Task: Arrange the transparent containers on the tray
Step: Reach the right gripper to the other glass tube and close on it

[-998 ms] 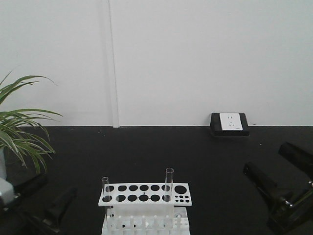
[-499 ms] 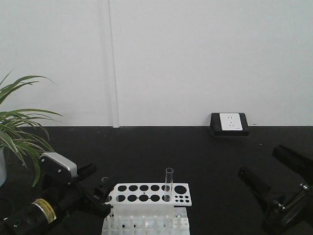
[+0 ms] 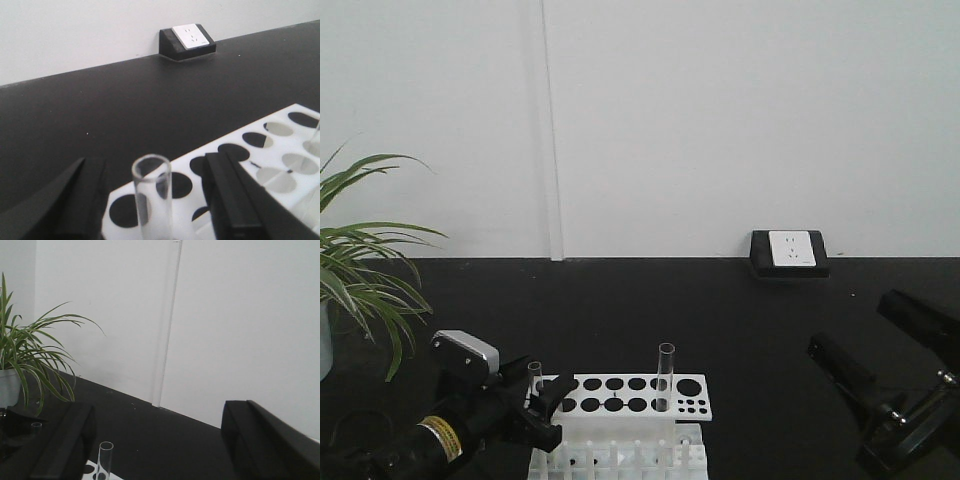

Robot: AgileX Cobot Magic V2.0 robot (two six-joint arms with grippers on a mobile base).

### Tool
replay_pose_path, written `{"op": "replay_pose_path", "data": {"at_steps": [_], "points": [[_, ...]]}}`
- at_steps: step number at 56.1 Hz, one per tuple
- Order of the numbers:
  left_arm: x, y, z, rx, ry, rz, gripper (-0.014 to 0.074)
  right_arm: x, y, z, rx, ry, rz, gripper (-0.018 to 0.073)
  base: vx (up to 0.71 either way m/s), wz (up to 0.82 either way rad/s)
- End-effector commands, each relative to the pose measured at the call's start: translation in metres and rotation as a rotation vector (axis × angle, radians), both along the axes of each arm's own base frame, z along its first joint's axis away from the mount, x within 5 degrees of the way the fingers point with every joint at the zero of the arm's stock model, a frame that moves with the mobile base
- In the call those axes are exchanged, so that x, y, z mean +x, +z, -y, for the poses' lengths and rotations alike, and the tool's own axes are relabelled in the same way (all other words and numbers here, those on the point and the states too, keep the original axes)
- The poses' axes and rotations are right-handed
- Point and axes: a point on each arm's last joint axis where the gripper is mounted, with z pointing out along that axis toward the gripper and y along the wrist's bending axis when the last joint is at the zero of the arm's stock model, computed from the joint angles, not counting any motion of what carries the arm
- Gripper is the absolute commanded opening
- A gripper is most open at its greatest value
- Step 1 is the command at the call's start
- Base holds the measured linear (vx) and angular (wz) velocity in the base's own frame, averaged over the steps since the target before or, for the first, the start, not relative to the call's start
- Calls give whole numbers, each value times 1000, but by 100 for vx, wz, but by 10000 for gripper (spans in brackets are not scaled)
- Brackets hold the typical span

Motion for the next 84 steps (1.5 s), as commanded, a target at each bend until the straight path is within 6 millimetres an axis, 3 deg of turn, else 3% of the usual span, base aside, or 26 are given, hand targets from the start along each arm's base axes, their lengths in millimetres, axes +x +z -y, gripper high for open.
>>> {"op": "replay_pose_path", "data": {"at_steps": [1,9,10,13,23,29,35,46,56,62,73,84], "points": [[3,33,4,-94,-14,152,420,-2,19,0,48,21,106,564,0,0],[2,36,5,-108,-21,177,211,-2,19,0,48,21,106,564,0,0],[2,38,5,-119,-26,194,70,-2,19,0,48,20,105,564,0,0],[2,38,5,-119,-26,195,-7,-2,19,0,47,19,104,564,0,0],[1,44,5,-127,-27,211,-9,-2,18,0,45,16,101,564,0,0],[-5,68,3,-138,-27,267,-7,-1,18,0,44,14,98,564,0,0],[-17,108,0,-151,-25,357,-6,-1,17,1,37,3,84,564,0,0],[-58,191,-12,-160,-9,539,-1,2,13,2,27,-17,49,564,0,0],[-82,254,-27,-88,98,509,-1,13,2,1,32,-4,6,564,0,0],[-95,282,-36,-114,157,456,-1,30,1,-2,35,34,6,564,0,0],[-116,301,-43,-83,182,472,-1,73,5,-18,28,149,17,564,0,0],[-115,297,-46,-61,211,414,-1,114,-1,-65,-28,286,-4,564,0,0]]}}
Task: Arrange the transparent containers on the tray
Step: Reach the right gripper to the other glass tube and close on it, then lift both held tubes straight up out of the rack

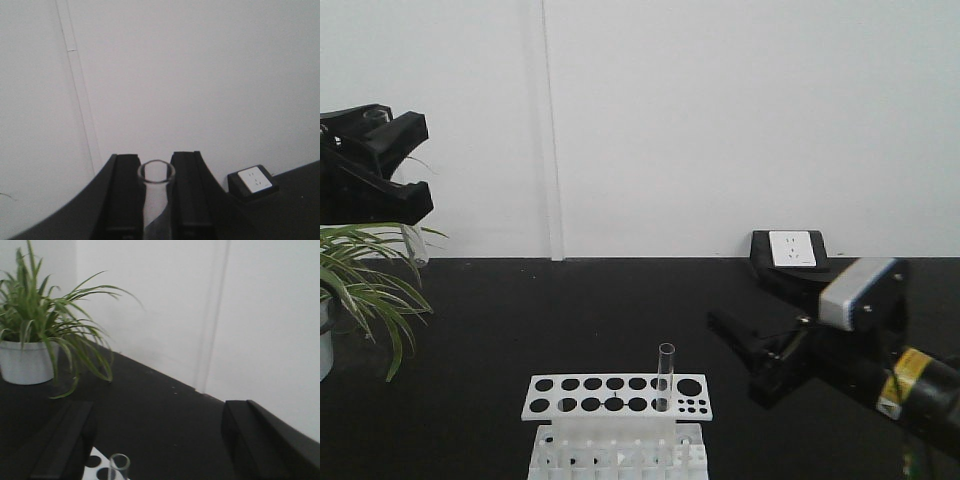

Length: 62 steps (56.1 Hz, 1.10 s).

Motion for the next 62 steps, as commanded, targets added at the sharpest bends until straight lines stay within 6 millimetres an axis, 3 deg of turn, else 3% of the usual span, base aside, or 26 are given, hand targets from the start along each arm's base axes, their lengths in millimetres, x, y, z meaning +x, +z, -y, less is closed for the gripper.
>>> {"op": "replay_pose_path", "data": {"at_steps": [1,15,35,62], "points": [[-10,20,0,-38,-18,70,-1,11,20,-19,67,71,73,564,0,0],[-9,18,-1,-30,-8,53,-1,41,-4,-37,119,119,-2,564,0,0],[-9,17,-1,-28,-3,42,-1,55,-52,-42,140,144,-89,564,0,0],[-8,14,-2,-19,14,6,-1,75,-74,-49,143,177,-75,564,0,0]]}}
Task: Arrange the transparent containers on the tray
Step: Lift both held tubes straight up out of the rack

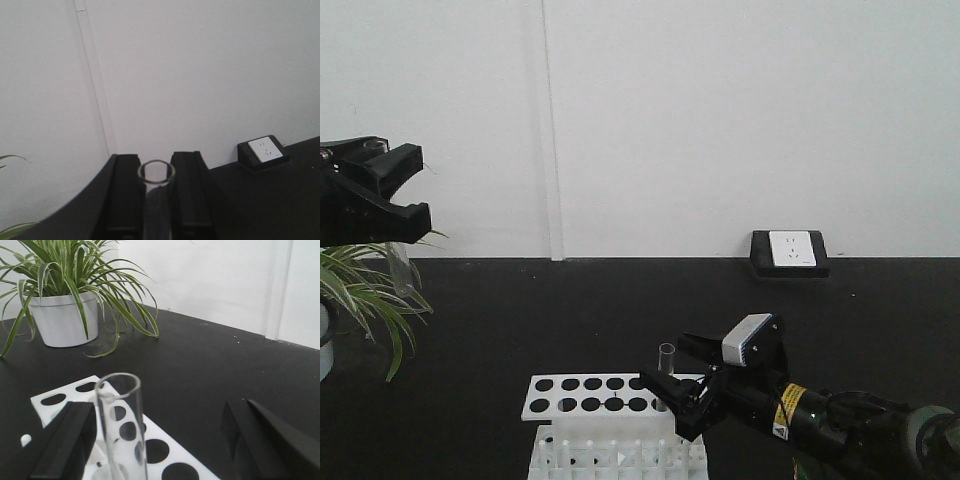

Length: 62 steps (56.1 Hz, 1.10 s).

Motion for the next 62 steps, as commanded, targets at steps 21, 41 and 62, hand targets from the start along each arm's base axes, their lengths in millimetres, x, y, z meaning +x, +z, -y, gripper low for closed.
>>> {"op": "replay_pose_path", "data": {"at_steps": [21,41,62], "points": [[-10,23,2,-41,-32,102,-1,1,36,-26,114,71,135,358,0,0],[-9,19,0,-33,-14,66,-1,1,50,-23,135,37,150,-13,0,0],[-7,11,-3,-11,29,-22,-1,-34,166,-4,150,-88,197,-13,0,0]]}}
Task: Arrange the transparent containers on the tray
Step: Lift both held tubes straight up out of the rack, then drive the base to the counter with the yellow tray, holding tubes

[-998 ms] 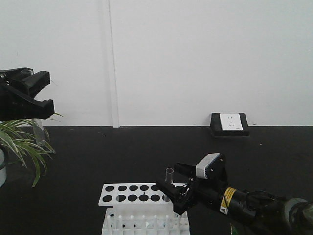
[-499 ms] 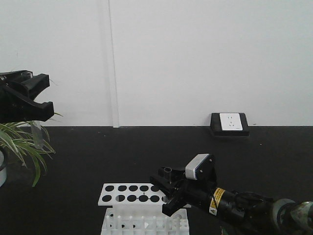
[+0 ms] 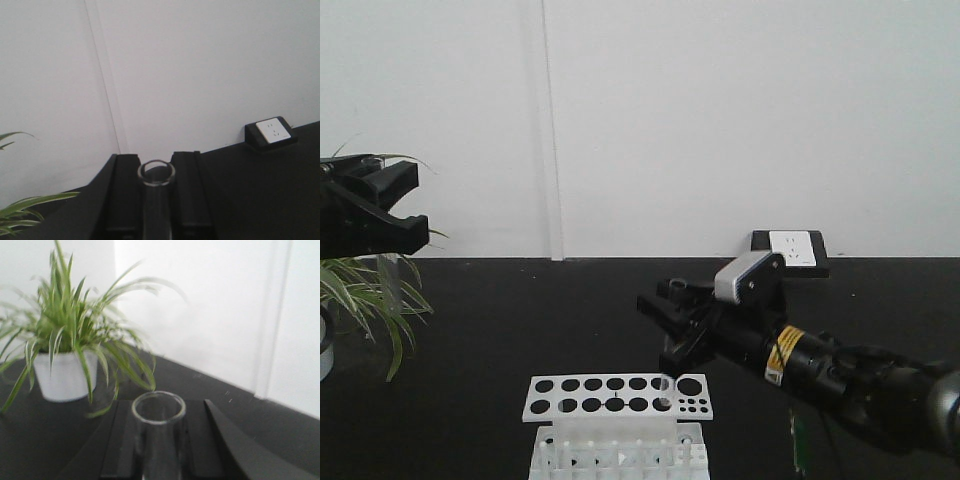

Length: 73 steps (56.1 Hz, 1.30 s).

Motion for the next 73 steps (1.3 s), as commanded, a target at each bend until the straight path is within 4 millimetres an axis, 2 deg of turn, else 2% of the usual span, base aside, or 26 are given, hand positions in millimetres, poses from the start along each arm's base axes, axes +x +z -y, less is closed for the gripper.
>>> {"op": "replay_pose_path", "data": {"at_steps": [1,5,11,22,26,33,39,45,56,73], "points": [[-8,17,0,-27,-3,46,-1,-22,71,11,98,-34,91,-13,0,0],[-7,12,-3,-13,25,-12,-1,-39,101,22,86,-103,69,-13,0,0],[-8,4,-5,12,58,-96,-1,-68,135,39,49,-215,43,-13,0,0],[-17,-5,14,113,-4,-185,-1,-124,177,64,4,-316,83,-13,0,0],[-24,-4,24,131,-64,-196,-1,-143,179,68,-5,-308,78,-13,0,0],[-42,3,36,100,-169,-188,-1,-170,169,77,-47,-314,46,-13,0,0],[-60,9,36,63,-233,-178,-1,-192,164,86,-14,-345,40,-13,0,0],[-78,7,30,27,-262,-146,-1,-209,161,96,7,-397,65,-13,0,0],[-96,0,21,0,-255,-87,-1,-219,157,100,18,-414,74,-13,0,0],[-94,-3,22,3,-254,-95,-1,-220,157,99,17,-406,73,-13,0,0]]}}
